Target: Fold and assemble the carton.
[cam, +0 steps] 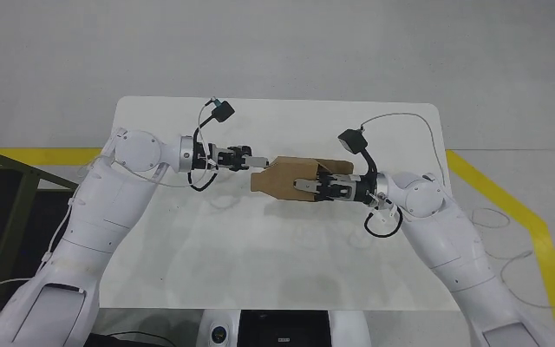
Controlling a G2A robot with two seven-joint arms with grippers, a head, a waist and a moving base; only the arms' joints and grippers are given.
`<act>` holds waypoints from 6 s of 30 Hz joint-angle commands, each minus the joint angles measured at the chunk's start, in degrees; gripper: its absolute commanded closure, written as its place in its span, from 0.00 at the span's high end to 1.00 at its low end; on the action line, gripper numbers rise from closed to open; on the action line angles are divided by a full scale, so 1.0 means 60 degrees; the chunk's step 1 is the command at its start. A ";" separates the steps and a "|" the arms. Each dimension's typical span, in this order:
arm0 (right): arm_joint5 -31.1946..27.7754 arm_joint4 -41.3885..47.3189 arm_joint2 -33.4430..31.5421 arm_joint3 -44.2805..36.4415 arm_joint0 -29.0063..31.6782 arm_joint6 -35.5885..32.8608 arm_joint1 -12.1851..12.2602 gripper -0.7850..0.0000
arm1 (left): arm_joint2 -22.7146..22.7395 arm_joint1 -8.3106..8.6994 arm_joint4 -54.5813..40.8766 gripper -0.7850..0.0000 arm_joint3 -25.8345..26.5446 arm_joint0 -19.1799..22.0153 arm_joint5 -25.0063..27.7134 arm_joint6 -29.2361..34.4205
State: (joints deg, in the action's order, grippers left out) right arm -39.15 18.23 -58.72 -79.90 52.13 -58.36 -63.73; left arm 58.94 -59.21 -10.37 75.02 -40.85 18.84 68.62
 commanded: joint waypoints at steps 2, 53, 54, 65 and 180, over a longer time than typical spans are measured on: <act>-0.0016 0.0006 0.0072 -0.0051 -0.0061 0.0038 -0.0025 0.00 | -0.0038 -0.0007 -0.0112 1.00 0.0037 -0.0072 -0.0033 0.0006; 0.0172 -0.1433 -0.0533 0.0209 0.0084 0.1262 0.0076 0.00 | 0.0449 0.0223 0.0094 1.00 0.1145 -0.0467 -0.0185 0.0261; 0.0175 -0.1446 -0.0511 0.0186 0.0074 0.1266 0.0071 0.00 | 0.0392 0.0216 0.0179 1.00 0.1129 -0.0436 -0.0229 0.0267; 0.0015 -0.1142 -0.0416 -0.0084 0.0093 0.1091 0.0063 0.00 | 0.0131 0.0127 0.0140 1.00 0.0255 -0.0052 -0.0489 0.0094; 0.1530 -0.0953 0.0247 0.1098 -0.0477 0.0259 -0.0430 1.00 | 0.0545 0.0751 0.6359 1.00 0.2107 -0.1877 0.3865 -0.2728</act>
State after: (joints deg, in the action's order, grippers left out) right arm -30.02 12.31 -56.39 -72.40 48.79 -56.68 -66.55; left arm 62.84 -54.59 26.39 88.03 -52.57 41.82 52.84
